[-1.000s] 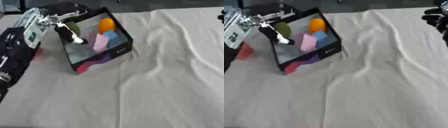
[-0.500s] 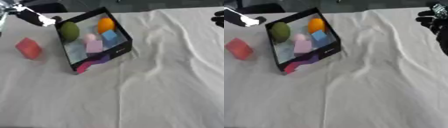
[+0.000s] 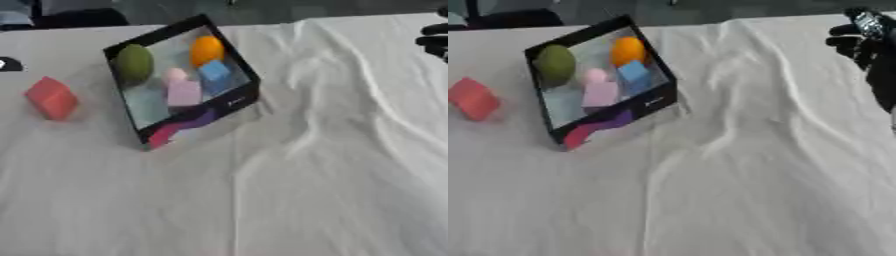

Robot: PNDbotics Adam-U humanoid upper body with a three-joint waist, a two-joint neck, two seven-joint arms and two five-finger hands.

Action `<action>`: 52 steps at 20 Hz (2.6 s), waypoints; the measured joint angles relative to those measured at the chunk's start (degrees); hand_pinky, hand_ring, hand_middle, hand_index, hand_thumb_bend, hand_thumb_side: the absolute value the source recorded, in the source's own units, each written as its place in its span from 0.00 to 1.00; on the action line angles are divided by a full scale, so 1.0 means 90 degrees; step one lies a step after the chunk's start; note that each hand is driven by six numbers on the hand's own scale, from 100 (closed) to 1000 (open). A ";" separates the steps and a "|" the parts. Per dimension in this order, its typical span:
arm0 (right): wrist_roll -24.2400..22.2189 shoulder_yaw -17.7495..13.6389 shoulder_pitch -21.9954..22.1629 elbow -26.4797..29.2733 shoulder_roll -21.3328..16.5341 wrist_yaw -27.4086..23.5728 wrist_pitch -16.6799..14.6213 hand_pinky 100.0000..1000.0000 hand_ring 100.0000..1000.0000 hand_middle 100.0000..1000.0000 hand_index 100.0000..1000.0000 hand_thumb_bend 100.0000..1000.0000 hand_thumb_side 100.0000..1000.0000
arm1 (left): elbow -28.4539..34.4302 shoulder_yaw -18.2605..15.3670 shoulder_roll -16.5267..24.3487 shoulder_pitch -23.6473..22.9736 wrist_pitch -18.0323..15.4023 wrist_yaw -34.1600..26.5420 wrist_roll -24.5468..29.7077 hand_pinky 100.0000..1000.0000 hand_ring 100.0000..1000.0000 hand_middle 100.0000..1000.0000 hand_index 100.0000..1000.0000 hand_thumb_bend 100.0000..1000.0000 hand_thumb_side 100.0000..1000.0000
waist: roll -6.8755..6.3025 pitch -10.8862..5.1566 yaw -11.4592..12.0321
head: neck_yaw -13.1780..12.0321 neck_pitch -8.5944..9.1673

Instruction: Pick up objects on the table and place them in the box.

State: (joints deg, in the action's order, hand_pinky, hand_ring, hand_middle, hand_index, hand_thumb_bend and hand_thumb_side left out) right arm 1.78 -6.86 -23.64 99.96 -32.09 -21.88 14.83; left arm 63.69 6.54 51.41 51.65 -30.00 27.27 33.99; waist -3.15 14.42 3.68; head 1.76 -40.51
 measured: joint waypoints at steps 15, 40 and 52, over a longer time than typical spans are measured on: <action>0.0023 -0.0001 0.0028 0.0003 -0.0001 0.0107 -0.0024 0.91 0.73 0.61 0.84 0.00 0.57 | 0.0171 0.0169 0.0137 -0.0286 -0.0053 -0.0204 -0.0053 0.94 0.93 0.83 0.86 0.60 0.35 | 0.0118 0.0166 0.0021 | -0.0112 0.0254; 0.0006 0.0000 -0.0005 0.0039 0.0007 0.0242 -0.0031 0.92 0.73 0.61 0.84 0.00 0.59 | -0.0131 0.0472 -0.0167 -0.0121 -0.0677 0.1554 -0.0677 0.91 0.94 0.83 0.84 0.78 0.09 | 0.0170 0.0479 -0.0131 | -0.0282 0.0552; -0.0035 0.0001 -0.0005 0.0039 0.0061 0.0362 -0.0019 0.92 0.73 0.61 0.84 0.00 0.61 | -0.0549 0.0347 -0.0386 0.0036 -0.0933 0.2316 -0.0933 0.89 0.95 0.83 0.82 0.79 0.13 | 0.0170 0.0601 -0.0244 | -0.0305 0.0640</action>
State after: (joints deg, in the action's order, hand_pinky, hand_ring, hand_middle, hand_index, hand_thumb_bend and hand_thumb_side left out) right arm 1.46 -6.85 -23.68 100.32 -31.54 -18.62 14.66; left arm 58.75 9.67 47.93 51.97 -38.40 48.12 25.60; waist -1.62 19.83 1.49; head -0.98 -34.74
